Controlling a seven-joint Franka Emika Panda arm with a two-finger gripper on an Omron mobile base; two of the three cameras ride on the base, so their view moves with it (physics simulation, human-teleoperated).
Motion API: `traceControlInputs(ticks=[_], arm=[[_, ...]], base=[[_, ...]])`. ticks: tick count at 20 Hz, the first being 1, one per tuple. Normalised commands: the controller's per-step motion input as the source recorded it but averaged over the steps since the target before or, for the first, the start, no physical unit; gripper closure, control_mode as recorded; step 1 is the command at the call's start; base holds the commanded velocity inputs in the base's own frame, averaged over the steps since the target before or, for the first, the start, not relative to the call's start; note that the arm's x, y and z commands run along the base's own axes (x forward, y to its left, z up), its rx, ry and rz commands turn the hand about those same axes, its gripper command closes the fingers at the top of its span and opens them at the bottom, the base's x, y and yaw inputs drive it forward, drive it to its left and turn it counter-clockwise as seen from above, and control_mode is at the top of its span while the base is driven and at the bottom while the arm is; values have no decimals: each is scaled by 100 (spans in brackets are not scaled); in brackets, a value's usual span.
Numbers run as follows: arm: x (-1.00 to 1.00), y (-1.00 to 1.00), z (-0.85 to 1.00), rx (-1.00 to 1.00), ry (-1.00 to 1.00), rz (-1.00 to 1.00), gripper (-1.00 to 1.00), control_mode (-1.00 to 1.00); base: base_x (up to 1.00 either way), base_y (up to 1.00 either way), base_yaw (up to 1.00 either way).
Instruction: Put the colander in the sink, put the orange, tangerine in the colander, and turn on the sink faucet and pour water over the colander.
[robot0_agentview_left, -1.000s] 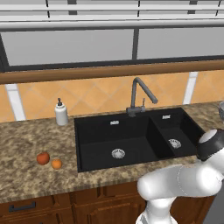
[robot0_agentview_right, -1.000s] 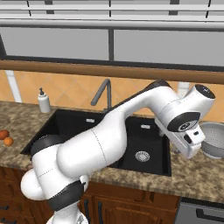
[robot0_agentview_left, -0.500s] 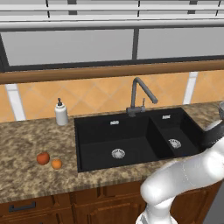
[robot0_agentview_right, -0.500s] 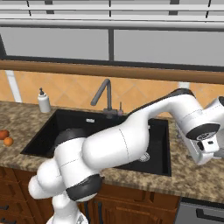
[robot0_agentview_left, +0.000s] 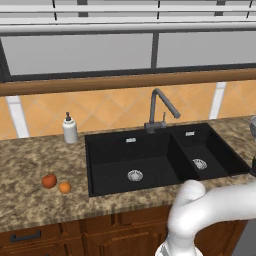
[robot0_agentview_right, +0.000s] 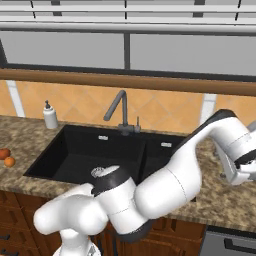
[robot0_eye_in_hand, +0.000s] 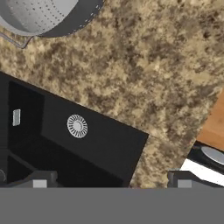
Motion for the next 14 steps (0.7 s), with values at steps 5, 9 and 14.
traceControlInputs(ticks=[5,9,14], arm=[[32,-15,-28,0,0,-6,-100,-100],[33,-8,-26,0,0,-8,-100,-100],[32,-10,-19,0,0,-12,-100,-100]], base=[[0,0,0],[0,0,0],[0,0,0]])
